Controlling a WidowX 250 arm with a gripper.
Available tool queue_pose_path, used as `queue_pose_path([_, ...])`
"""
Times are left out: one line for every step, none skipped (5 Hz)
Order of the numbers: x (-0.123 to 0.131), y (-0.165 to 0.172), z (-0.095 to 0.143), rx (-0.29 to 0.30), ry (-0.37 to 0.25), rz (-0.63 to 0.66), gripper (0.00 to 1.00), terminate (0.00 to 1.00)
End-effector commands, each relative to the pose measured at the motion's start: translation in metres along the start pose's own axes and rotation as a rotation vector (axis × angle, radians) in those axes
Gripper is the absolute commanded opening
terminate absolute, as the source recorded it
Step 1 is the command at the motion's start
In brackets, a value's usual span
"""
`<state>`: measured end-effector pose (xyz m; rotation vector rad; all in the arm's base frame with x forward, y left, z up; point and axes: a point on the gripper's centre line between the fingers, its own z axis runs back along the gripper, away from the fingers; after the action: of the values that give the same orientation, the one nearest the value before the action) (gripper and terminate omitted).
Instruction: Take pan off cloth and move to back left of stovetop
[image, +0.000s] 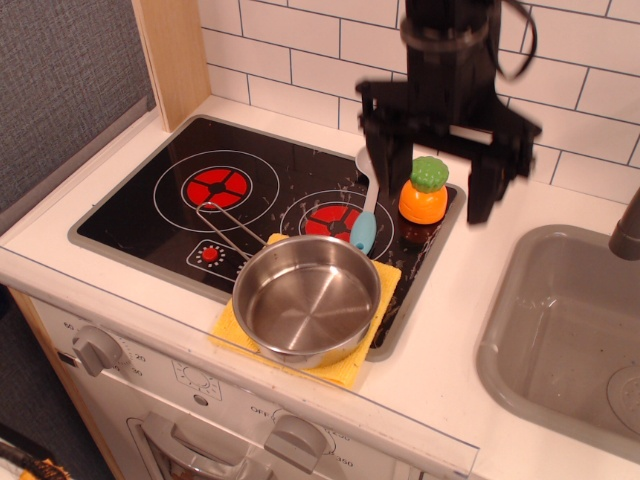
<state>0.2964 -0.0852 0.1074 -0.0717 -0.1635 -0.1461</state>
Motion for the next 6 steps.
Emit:
queue_pose_path([-0.037,-0.007,-0.014,0.043,0.052,-0.053,1.00,0.00])
queue_pose_path([-0.049,-0.003,-0.031,0.081,0.105,-0.067,1.00,0.00])
queue_pose_path([-0.053,0.000,-0.052,0.086,0.113,-0.053,1.00,0.00])
queue_pose_path([-0.053,0.006,-0.061,0.080,0.114,-0.031,1.00,0.00])
queue_pose_path([-0.054,0.009,-0.068,0.066,0.117,-0.026,1.00,0.00])
queue_pose_path([-0.055,0.011,-0.067,0.063,0.109,-0.013,0.00,0.00])
